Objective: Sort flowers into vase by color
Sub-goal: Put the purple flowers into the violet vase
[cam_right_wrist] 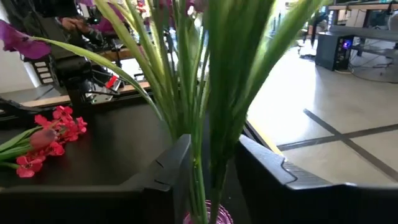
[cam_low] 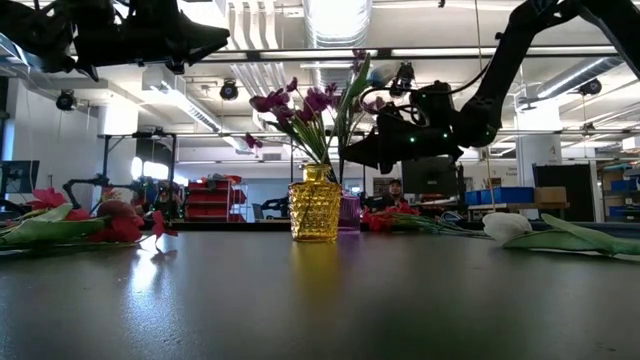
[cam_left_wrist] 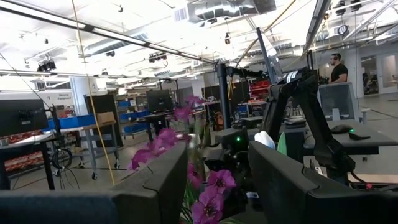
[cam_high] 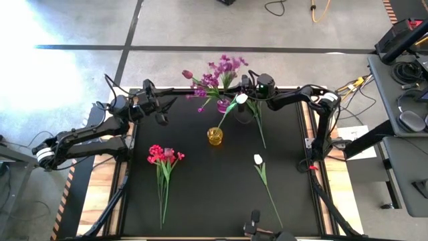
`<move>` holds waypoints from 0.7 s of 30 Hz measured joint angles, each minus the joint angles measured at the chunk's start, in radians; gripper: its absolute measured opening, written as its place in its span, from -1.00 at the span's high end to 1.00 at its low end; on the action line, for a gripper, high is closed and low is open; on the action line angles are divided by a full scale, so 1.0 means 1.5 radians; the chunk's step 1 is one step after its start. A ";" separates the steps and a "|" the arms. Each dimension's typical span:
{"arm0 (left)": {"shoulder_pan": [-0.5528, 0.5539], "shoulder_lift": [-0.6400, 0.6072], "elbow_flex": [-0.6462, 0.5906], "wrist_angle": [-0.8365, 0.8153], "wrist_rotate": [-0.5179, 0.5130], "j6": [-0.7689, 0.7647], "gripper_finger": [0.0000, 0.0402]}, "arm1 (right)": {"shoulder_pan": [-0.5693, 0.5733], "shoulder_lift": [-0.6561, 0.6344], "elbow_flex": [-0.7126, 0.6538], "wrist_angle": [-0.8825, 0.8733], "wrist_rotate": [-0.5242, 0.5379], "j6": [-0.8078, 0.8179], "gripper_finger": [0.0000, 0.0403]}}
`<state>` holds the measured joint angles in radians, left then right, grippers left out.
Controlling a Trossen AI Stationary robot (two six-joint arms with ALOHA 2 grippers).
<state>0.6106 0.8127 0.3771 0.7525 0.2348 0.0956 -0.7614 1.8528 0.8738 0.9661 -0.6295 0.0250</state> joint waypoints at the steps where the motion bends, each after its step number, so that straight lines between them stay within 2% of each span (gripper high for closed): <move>1: 0.000 0.000 0.000 0.000 0.000 0.000 0.22 | 0.001 -0.001 0.000 -0.002 -0.002 -0.003 0.49; 8: 0.000 0.000 0.000 -0.007 0.000 0.000 0.22 | 0.010 -0.014 0.002 -0.057 0.002 -0.034 0.76; 12: 0.000 0.000 0.000 -0.007 0.000 0.000 0.22 | 0.012 -0.023 0.004 -0.073 0.016 -0.024 0.79; 16: 0.000 0.000 0.000 -0.008 0.000 0.000 0.22 | 0.012 -0.034 0.004 -0.083 0.022 -0.017 0.68; 21: 0.000 0.000 0.000 -0.008 0.000 0.000 0.22 | 0.012 -0.055 0.004 -0.132 0.026 -0.017 0.41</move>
<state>0.6106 0.8131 0.3771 0.7403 0.2348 0.0959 -0.7437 1.7710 0.8795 0.7687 -0.5900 -0.0003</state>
